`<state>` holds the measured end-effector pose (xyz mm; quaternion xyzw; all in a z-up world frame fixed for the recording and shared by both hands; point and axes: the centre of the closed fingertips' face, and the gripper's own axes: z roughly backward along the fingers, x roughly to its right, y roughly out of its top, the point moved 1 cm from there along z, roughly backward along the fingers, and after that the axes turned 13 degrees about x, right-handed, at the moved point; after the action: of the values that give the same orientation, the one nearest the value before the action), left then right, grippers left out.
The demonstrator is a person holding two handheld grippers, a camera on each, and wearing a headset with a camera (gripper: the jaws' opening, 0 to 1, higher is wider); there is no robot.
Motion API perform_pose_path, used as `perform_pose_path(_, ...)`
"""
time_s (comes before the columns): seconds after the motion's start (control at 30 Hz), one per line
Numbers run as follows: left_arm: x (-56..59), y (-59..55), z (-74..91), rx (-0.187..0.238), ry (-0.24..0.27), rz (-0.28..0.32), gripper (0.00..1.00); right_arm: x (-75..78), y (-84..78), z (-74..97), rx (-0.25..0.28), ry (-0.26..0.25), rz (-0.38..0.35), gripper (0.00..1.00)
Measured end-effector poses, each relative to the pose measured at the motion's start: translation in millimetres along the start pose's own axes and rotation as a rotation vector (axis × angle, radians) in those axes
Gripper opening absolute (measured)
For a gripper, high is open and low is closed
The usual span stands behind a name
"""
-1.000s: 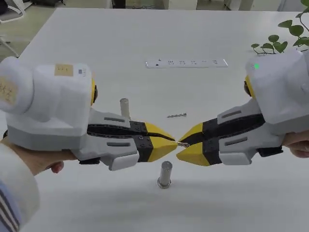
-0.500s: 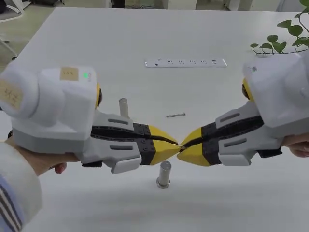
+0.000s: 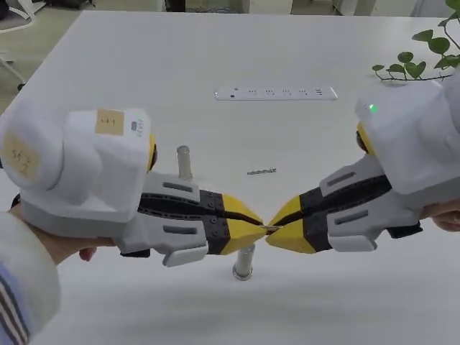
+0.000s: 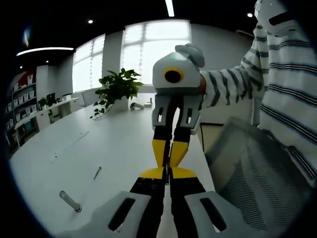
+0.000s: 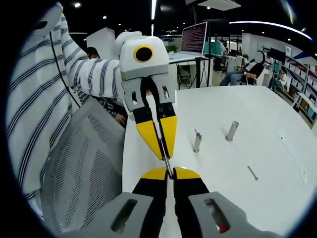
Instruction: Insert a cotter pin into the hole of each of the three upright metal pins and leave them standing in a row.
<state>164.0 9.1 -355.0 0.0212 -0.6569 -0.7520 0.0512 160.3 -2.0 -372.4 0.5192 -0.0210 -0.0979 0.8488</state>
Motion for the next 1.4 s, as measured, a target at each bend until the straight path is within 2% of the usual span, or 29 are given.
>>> perform_pose_path(0.6,0.0,-8.5,-2.1,-0.042,-0.017,-0.06,0.0,-0.4,-1.2,2.7,-0.021,0.016,0.033,0.0)
perform_pose_path(0.93,-5.0,-12.7,-1.7,-0.055,0.009,-0.066,0.1,5.8,-4.0,2.4,-0.031,-0.004,0.044,0.0)
perform_pose_path(1.17,-11.2,-27.0,-1.5,-0.089,0.04,-0.062,0.2,11.7,-12.0,5.7,-0.044,-0.023,0.036,0.0)
perform_pose_path(1.33,-14.1,-38.4,-3.4,-0.108,0.05,-0.05,0.21,14.4,-22.1,6.8,-0.056,-0.033,0.017,0.0)
perform_pose_path(1.4,-15.8,-44.7,-3.9,-0.132,0.05,-0.056,0.22,15.6,-26.4,7.1,-0.061,-0.04,0.009,0.0)
